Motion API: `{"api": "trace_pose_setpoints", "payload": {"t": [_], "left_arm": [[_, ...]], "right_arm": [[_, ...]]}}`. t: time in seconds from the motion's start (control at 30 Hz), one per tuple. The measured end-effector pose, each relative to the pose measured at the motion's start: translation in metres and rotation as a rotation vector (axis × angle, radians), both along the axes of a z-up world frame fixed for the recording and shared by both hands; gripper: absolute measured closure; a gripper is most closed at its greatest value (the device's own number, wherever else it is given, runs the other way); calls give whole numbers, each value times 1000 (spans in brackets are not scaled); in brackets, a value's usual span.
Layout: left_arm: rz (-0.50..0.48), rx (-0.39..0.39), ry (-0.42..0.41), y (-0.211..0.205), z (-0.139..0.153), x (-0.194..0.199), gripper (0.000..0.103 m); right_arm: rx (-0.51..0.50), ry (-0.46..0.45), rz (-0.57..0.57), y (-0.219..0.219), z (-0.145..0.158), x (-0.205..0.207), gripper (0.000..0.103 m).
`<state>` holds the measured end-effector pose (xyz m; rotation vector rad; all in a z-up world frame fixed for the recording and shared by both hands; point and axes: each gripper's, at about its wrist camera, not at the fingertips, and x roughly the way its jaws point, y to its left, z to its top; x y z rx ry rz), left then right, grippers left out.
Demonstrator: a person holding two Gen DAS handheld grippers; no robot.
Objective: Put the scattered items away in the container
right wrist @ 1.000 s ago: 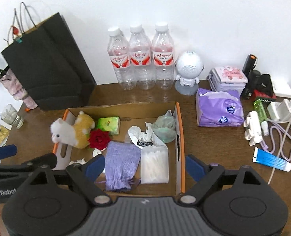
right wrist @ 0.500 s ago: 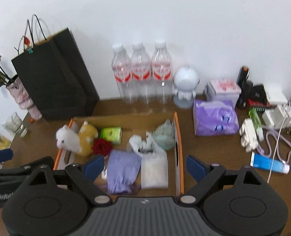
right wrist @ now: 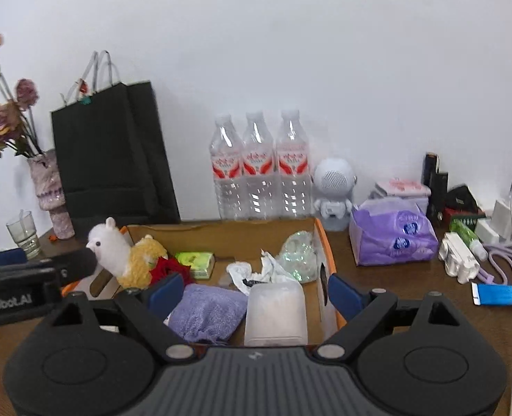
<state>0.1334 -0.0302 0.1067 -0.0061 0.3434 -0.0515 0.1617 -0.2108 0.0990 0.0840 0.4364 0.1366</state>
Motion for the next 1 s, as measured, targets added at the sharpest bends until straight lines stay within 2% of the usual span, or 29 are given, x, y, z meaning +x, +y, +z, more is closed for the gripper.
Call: {"api": "trace_pose_setpoints", "payload": {"t": [0.13, 0.27, 0.47, 0.67, 0.77, 0.93, 1.0], "left_arm": [[4, -2, -83, 3, -18, -14, 0], [-24, 40, -108, 0, -37, -26, 0], [-30, 68, -128, -3, -54, -43, 0], [-30, 81, -150, -3, -52, -59, 0], [-14, 73, -132, 3, -44, -68, 0], [-18, 92, -139, 13, -33, -117, 0], [-34, 78, -125, 18, -34, -139, 0]], "right_arm": [[16, -26, -12, -2, -19, -7, 12], [8, -78, -70, -3, -35, -19, 12], [12, -152, -84, -6, -45, -39, 12], [72, -187, -76, -8, -50, -62, 12], [39, -179, -67, -4, -47, -70, 12], [0, -161, -16, 2, -37, -104, 12], [-8, -138, 9, 4, -34, -125, 10]]}}
